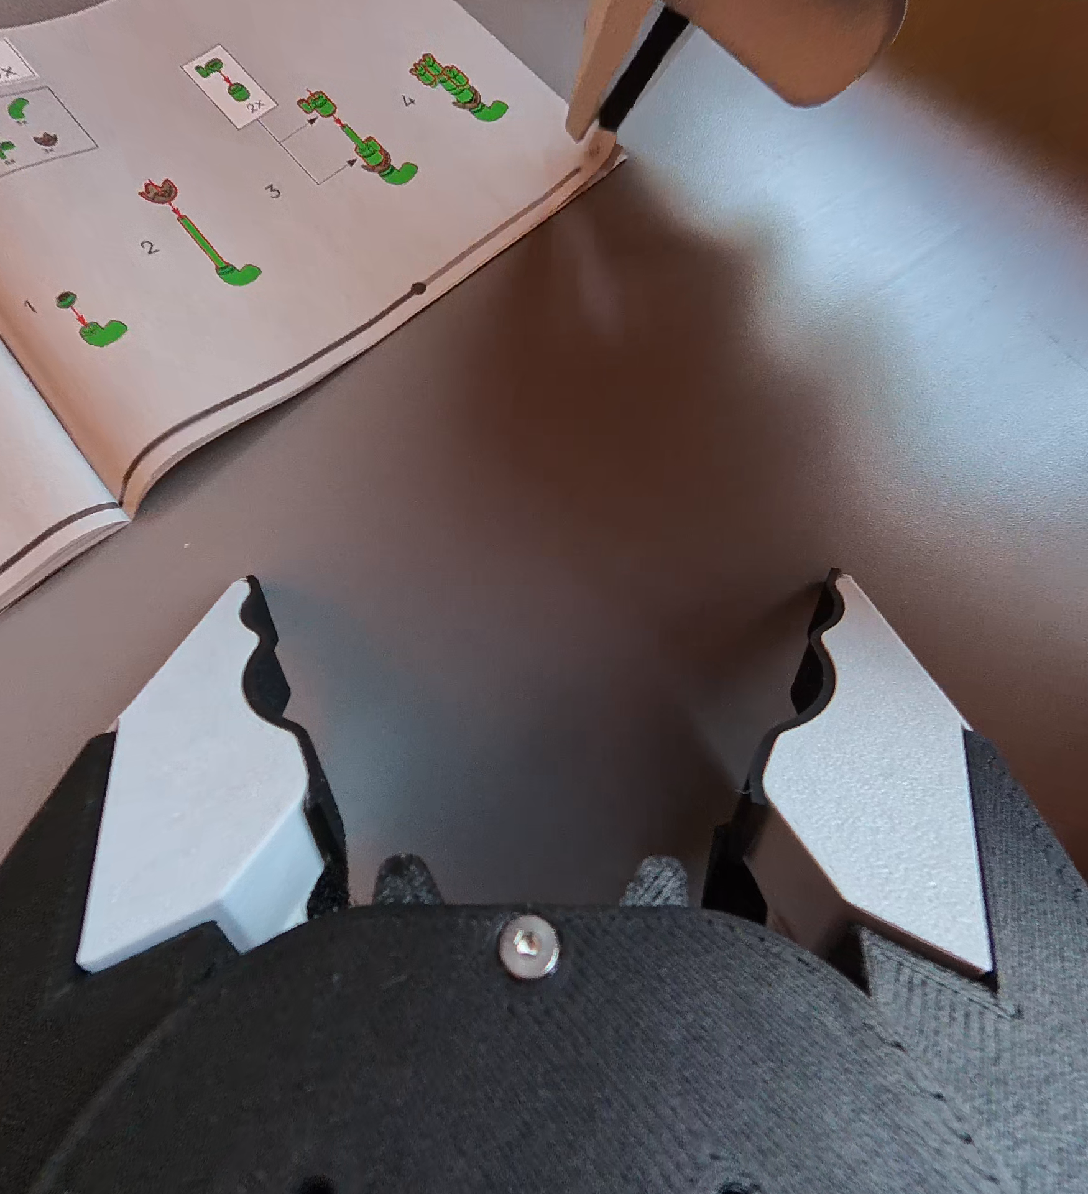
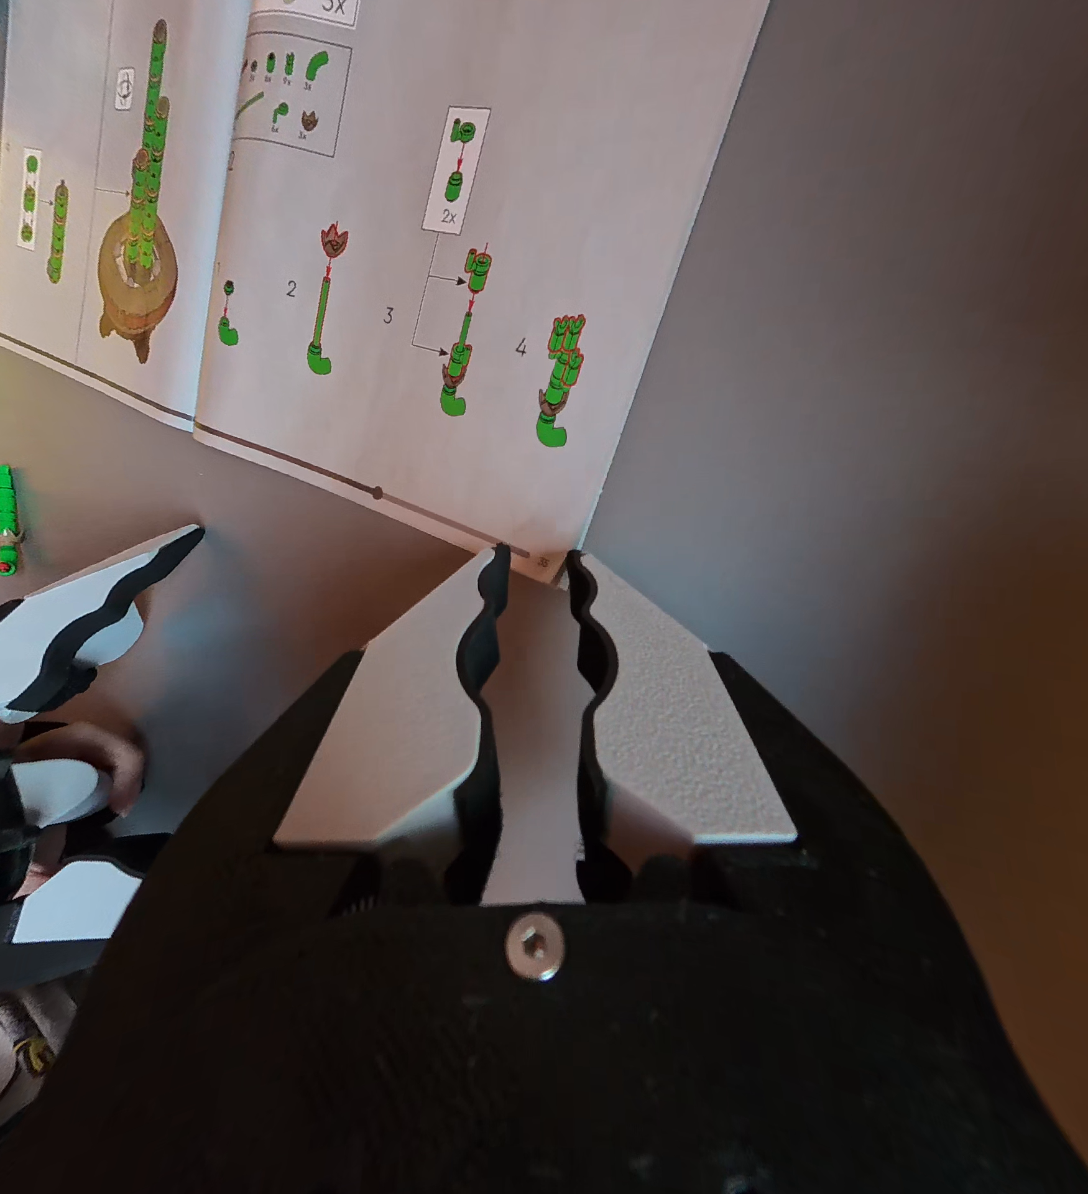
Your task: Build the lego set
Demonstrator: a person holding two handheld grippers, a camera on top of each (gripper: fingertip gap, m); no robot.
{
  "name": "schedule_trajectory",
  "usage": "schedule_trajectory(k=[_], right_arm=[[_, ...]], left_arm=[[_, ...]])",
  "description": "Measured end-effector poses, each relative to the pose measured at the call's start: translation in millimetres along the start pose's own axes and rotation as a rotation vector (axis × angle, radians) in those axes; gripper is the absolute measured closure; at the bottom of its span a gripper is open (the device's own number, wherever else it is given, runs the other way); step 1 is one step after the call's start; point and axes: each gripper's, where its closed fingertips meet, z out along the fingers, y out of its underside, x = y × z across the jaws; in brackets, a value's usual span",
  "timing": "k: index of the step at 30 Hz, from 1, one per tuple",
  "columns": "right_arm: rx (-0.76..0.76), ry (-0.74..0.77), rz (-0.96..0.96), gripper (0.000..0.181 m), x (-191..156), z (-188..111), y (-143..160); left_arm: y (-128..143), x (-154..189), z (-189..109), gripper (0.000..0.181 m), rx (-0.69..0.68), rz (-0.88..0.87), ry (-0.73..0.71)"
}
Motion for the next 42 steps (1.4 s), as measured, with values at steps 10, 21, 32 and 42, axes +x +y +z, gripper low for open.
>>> schedule_trajectory(k=[10, 21, 32, 42], right_arm=[[0.031, -0.025, -0.037, 0.164, -10, -1, -7], [0.031, -0.043, 0.049, 0.164, -5, -1, -1], [0.001, -0.071, 0.071, 0.171, -9, 2, 7], [-0.008, -0.071, 0.064, 0.179, -9, 2, 11]], left_arm=[[0, 0, 0, 0.023, 0.0, 0.0, 0.0], [0, 0, 0, 0.023, 0.0, 0.0, 0.0], [0, 0, 0, 0.023, 0.0, 0.0, 0.0], [0, 0, 0, 0.023, 0.0, 0.0, 0.0]])
